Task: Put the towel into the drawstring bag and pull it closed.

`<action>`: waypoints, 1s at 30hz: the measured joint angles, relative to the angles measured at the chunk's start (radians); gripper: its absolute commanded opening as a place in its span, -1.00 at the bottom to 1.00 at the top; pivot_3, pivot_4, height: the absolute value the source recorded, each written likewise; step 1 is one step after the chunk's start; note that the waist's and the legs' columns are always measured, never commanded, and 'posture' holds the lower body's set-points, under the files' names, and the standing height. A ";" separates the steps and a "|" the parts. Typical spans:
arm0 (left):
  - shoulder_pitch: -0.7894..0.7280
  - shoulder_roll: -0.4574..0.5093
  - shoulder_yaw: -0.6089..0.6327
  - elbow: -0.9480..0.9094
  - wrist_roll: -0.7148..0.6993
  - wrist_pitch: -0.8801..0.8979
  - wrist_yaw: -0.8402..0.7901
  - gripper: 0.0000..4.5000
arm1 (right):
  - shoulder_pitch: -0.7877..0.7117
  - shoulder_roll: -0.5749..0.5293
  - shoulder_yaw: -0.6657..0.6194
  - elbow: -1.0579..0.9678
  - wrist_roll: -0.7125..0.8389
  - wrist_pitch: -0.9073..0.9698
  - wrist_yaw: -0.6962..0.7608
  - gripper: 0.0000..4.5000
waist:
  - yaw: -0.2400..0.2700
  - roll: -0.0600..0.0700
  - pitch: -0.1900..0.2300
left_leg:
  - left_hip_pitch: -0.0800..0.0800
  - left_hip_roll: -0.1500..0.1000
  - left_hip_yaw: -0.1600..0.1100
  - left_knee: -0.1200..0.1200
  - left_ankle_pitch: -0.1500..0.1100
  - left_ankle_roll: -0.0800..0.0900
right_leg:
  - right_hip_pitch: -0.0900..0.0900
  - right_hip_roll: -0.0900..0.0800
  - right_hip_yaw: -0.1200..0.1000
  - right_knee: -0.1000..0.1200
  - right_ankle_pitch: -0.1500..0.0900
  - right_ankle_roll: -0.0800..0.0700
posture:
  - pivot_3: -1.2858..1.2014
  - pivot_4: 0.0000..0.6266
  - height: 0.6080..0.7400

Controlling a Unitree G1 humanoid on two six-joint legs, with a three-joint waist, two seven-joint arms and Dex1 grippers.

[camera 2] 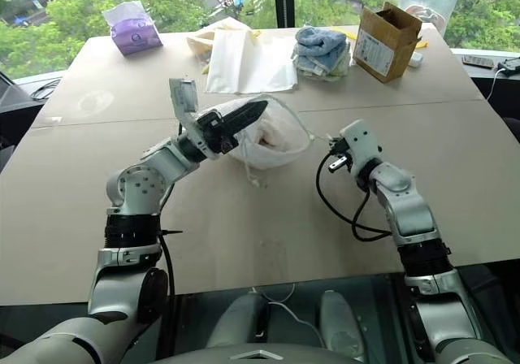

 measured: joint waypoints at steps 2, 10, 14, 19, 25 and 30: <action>0.023 0.017 -0.004 -0.028 0.003 0.005 -0.015 -0.02 | -0.005 -0.001 -0.016 -0.021 0.002 0.024 -0.011 -1.00 | 0.000 0.000 0.000 | 0.000 0.000 0.000 0.000 0.000 0.000 | 0.000 0.000 0.000 0.000 0.000 0.000 | 0.03 -0.52 1.00; 0.116 0.094 -0.038 -0.096 0.062 0.002 -0.016 0.89 | -0.086 0.000 -0.055 -0.075 0.015 0.100 -0.038 -1.00 | -0.001 0.000 0.000 | 0.000 0.000 0.001 0.000 0.000 0.000 | -0.001 0.000 0.001 0.001 0.000 0.000 | 0.03 -0.52 1.00; 0.230 0.191 -0.061 -0.201 0.083 0.010 -0.054 0.89 | -0.095 -0.007 -0.066 -0.093 0.019 0.122 -0.039 -1.00 | 0.001 0.000 0.000 | 0.000 0.000 0.001 -0.001 0.000 0.000 | -0.001 0.000 0.001 0.001 0.000 0.000 | 0.03 -0.52 1.00; 0.325 0.293 -0.149 -0.331 0.084 0.047 -0.137 0.89 | -0.101 -0.006 -0.066 -0.093 0.019 0.134 -0.039 -1.00 | 0.009 0.001 0.000 | 0.000 0.000 0.001 -0.001 0.000 0.000 | -0.001 0.000 0.001 0.001 0.000 0.000 | 0.03 -0.52 1.00; 0.341 0.331 -0.299 -0.361 0.264 -0.081 -0.179 0.89 | -0.107 -0.003 -0.066 -0.093 0.020 0.144 -0.039 -1.00 | 0.010 0.001 0.000 | 0.000 0.000 0.002 -0.001 0.000 0.000 | -0.001 0.000 0.002 0.001 0.000 0.000 | 0.03 -0.52 1.00; 0.342 0.282 -0.426 -0.293 0.461 -0.292 -0.177 0.89 | -0.107 -0.002 -0.063 -0.101 0.020 0.148 -0.038 -1.00 | 0.010 0.001 0.000 | 0.000 0.000 0.002 -0.001 0.000 0.000 | -0.001 0.000 0.002 0.001 0.000 0.000 | 0.03 -0.52 1.00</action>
